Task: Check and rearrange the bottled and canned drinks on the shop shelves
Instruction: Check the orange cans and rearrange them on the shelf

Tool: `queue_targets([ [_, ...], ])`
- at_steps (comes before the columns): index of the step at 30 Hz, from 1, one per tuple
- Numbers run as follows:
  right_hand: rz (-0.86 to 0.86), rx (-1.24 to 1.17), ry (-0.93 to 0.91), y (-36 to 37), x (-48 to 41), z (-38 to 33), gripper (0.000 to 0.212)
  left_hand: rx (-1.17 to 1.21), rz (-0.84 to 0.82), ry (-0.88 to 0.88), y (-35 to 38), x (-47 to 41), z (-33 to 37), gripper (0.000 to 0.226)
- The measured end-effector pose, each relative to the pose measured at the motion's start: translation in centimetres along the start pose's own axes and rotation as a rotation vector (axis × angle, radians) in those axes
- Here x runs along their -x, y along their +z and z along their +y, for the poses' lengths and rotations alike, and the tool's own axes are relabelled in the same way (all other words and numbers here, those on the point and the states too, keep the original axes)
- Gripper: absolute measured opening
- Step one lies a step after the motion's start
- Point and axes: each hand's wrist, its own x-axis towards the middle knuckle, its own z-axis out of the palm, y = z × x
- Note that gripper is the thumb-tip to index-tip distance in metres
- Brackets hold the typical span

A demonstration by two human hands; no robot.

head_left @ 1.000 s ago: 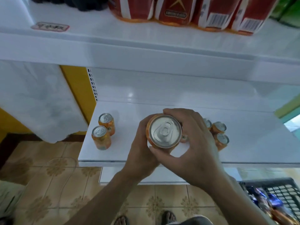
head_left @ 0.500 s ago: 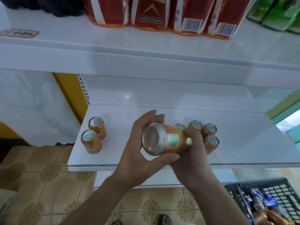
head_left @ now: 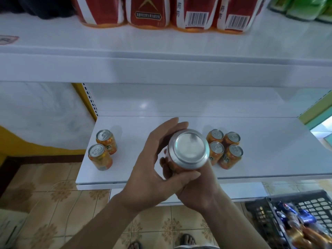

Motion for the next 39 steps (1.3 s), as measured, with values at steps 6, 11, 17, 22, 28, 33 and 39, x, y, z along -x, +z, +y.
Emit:
queue_targets([
  [6, -0.045, 0.380, -0.239, -0.8, 0.9, -0.7, 0.052, 0.267, 0.202, -0.198, -0.5, -0.9, 0.7, 0.079],
  [11, -0.008, 0.798, -0.528, -1.4, 1.5, -1.4, 0.066, 0.381, 0.303, -0.477, -0.9, -1.2, -0.4, 0.066],
  [17, 0.137, 0.860, -0.499, -1.0, 1.6, -2.1, 0.065, 0.427, 0.033, -0.449, -1.9, -0.8, -0.4, 0.057],
  [22, 0.016, 0.969, -0.617, -1.4, 1.8, -1.5, 0.066, 0.500, 0.226, -0.612, -1.1, -0.8, -0.4, 0.054],
  [28, 0.174, 0.858, -0.568, -0.9, 1.8, -1.6, 0.041, 0.412, 0.058, -0.527, -1.6, -0.3, -0.7, 0.050],
  [33, 0.123, 0.957, -0.638, -1.5, 1.9, -0.8, 0.063, 0.417, 0.105, -0.610, -1.1, -0.6, -0.9, 0.046],
  [39, 0.226, 0.863, -0.451, -1.3, 1.6, -0.9, 0.060, 0.409, 0.138, -0.619, -0.9, -0.1, -1.8, 0.049],
])
